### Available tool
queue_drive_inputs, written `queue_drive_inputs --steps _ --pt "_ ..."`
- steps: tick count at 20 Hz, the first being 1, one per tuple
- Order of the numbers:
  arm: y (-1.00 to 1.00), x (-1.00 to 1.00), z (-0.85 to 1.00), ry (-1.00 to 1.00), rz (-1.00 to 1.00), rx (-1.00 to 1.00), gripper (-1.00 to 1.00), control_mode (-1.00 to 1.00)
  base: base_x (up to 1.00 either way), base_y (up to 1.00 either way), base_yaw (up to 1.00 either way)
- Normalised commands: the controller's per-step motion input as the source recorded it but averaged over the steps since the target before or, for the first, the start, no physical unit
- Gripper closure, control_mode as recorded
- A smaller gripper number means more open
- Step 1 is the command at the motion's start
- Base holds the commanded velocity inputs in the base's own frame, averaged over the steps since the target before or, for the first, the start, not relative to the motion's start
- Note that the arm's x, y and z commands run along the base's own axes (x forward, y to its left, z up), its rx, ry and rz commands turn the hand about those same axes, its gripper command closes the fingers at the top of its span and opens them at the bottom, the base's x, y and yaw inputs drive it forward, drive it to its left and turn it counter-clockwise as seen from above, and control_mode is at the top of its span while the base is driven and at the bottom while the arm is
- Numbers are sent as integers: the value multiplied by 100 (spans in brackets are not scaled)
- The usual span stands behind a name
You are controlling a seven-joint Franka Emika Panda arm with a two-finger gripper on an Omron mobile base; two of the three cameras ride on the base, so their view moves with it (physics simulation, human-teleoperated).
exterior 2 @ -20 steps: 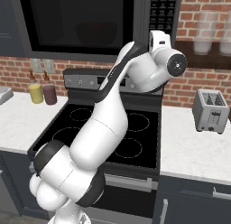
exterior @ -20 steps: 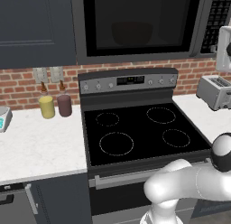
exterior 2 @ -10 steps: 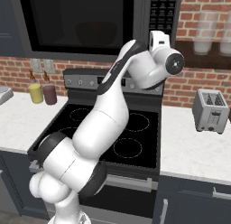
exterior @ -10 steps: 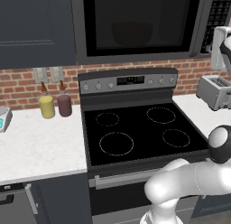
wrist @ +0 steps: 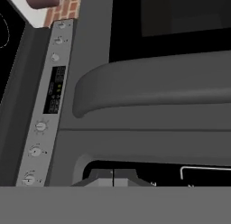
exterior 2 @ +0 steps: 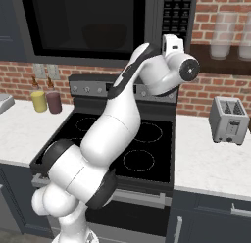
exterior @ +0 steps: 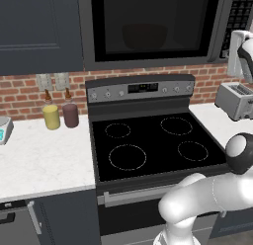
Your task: Open the microwave, place the bowl with waffle inside the microwave, then close the microwave door and turn it on.
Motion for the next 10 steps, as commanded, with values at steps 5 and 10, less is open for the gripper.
queue_drive_inputs --steps 5,10 --pt "0 53 -15 3 0 0 100 -100 0 0 0" --pt "5 77 -22 13 0 -1 100 -100 0 0 0"
